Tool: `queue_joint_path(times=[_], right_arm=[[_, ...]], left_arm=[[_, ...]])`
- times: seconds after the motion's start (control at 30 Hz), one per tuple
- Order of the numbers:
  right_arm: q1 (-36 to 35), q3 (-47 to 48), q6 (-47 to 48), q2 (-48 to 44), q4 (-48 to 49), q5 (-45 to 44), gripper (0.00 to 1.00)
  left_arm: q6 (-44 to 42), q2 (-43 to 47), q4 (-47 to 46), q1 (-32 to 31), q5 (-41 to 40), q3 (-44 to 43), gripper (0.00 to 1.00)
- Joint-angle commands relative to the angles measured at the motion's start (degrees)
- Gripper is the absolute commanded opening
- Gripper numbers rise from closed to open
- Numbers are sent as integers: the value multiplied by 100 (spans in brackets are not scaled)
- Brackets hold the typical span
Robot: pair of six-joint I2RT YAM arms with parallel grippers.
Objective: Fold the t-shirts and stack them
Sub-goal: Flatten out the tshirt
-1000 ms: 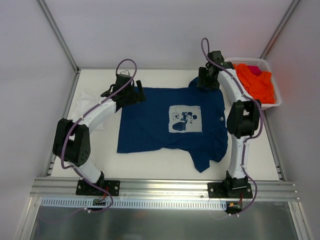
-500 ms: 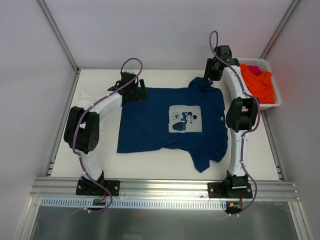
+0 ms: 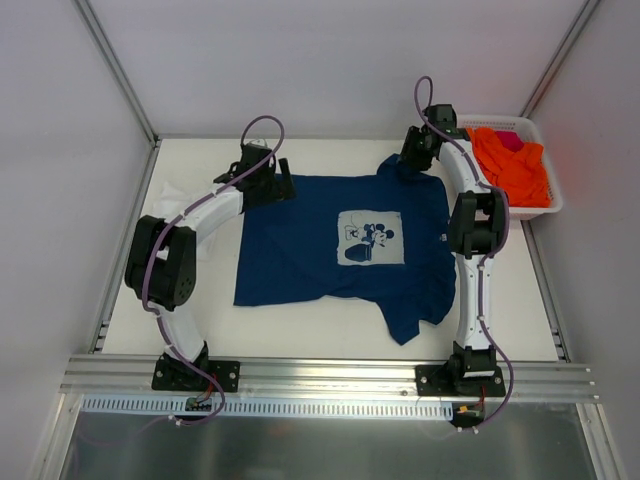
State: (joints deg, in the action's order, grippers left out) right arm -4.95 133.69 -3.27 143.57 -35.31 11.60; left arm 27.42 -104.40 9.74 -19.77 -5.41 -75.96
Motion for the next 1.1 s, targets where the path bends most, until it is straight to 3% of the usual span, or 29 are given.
queue_joint_path(times=[0.0, 0.23, 0.67, 0.87, 1.07], right_arm=[[20, 43, -279, -31, 664, 326, 45], [20, 149, -438, 180, 956, 387, 45], [-41, 201, -25, 233, 613, -131, 45], [-129, 351, -86, 356, 674, -96, 32], [-234, 412, -139, 453, 753, -122, 24]], left_arm=[[-61, 482, -68, 52, -48, 82, 99], [-140, 658, -68, 52, -127, 187, 99], [-123, 886, -60, 61, -65, 345, 99], [-149, 1018, -60, 131, -109, 451, 99], [-176, 1141, -60, 228, -127, 574, 99]])
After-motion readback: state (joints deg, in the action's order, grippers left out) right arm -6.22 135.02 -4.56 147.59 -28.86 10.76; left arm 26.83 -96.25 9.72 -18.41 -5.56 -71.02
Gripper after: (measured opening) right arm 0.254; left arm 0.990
